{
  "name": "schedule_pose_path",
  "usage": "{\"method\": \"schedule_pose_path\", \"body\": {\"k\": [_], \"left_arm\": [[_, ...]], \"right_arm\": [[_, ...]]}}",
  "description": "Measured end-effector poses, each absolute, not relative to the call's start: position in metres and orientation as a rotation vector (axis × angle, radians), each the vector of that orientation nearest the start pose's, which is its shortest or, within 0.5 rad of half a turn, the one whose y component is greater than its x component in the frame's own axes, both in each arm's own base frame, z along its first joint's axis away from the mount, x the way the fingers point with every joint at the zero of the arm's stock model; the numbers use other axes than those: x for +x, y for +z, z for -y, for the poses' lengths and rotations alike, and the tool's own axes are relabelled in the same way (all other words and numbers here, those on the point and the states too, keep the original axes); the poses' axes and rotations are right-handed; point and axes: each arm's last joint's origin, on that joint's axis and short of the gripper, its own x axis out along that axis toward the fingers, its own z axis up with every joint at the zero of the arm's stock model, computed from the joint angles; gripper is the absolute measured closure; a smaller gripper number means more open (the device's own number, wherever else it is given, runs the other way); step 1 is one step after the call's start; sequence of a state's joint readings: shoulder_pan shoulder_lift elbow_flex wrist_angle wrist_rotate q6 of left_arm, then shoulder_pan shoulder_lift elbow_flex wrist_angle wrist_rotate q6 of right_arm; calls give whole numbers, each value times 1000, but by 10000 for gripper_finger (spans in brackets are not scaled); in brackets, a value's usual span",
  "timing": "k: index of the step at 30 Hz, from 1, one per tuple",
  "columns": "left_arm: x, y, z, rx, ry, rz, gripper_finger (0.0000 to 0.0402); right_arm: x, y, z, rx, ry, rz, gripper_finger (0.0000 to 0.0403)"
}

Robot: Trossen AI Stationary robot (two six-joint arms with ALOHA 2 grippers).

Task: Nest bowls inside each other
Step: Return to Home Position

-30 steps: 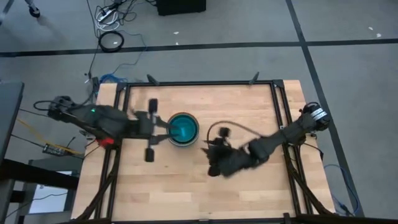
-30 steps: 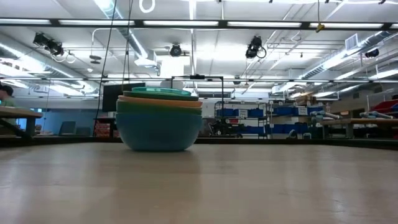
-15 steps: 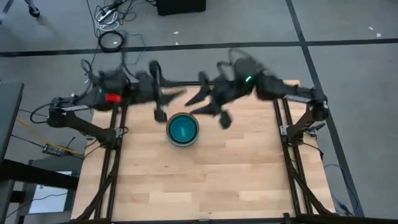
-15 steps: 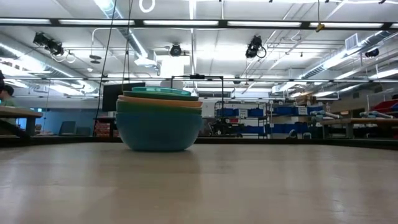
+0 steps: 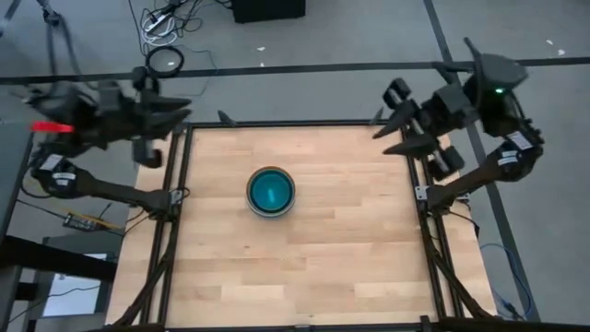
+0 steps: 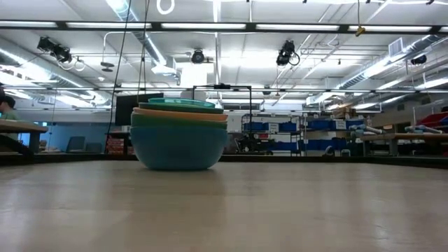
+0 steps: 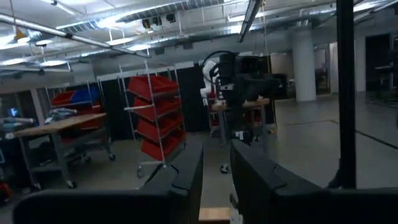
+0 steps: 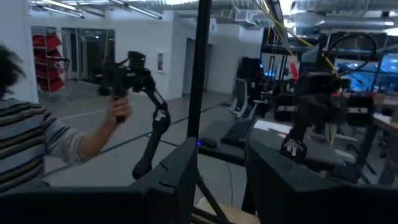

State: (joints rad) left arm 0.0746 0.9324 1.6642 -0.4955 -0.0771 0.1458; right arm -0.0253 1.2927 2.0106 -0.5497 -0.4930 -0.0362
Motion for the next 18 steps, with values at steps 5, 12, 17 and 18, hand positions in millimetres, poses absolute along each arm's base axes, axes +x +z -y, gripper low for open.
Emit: {"method": "schedule_pose_path", "body": {"k": [5,12,17,18], "left_arm": [[39,545,-5,100,166,277,312],[-18,524,-1,39,158,272,312],[-30,500,0,-7,153,244,312],[-33,495,0,-10,157,252,312]], "right_arm": [[150,582,-11,-60,397,157,279],[108,571,-9,-42,308,103,279],[98,543,-7,-9,242,62,279],[97,536,-7,-4,238,61,279]]}}
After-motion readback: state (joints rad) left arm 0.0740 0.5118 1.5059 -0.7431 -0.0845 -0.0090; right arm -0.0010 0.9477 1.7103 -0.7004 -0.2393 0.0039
